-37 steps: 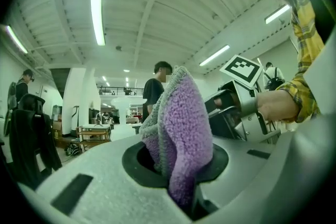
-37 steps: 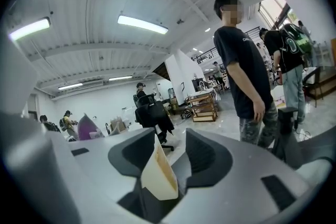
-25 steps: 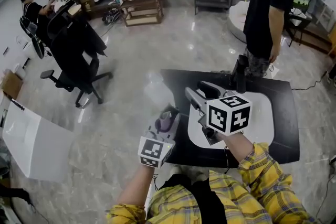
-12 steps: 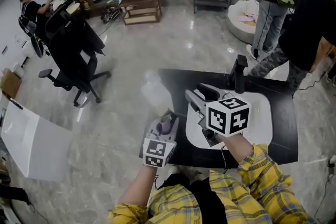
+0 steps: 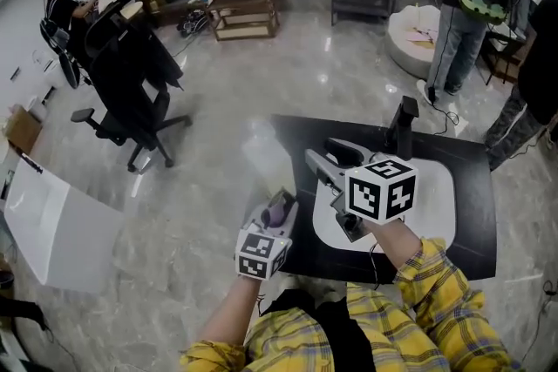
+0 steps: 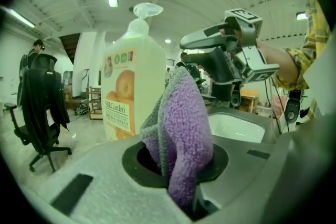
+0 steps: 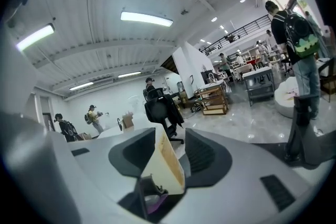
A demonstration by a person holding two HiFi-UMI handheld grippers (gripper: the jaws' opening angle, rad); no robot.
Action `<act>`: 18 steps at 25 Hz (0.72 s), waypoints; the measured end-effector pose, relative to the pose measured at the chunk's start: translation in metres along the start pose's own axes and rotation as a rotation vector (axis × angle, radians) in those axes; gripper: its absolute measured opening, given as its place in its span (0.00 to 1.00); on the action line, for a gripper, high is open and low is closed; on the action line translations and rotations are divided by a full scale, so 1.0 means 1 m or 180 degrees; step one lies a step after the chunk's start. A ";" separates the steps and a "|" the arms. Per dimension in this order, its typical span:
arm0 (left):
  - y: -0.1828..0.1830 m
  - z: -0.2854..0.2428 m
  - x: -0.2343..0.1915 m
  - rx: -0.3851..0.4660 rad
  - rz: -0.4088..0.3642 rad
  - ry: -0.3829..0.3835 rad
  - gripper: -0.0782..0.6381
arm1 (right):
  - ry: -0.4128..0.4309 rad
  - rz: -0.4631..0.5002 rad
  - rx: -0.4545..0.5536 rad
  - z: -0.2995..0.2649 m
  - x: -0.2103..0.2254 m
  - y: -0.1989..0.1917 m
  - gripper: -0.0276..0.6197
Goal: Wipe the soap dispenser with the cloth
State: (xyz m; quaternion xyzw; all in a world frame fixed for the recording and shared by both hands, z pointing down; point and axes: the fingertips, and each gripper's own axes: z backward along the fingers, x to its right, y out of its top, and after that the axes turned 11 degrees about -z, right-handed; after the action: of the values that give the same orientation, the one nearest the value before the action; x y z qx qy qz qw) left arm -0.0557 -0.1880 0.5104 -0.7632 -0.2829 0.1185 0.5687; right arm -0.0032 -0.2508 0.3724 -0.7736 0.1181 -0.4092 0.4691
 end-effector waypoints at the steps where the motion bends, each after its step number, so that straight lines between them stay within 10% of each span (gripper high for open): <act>1: 0.007 0.006 0.000 0.0083 0.0021 -0.0010 0.19 | 0.0083 0.0003 0.0011 -0.002 -0.004 0.002 0.30; 18: 0.099 0.110 -0.034 0.1114 0.0481 0.0139 0.19 | 0.1584 0.1508 -0.0561 -0.050 -0.088 0.005 0.39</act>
State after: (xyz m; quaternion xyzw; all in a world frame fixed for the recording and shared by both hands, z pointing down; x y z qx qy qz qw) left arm -0.1091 -0.1382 0.3773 -0.6741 -0.1875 0.1916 0.6882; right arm -0.0958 -0.2350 0.3336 -0.6388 0.4398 -0.4533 0.4393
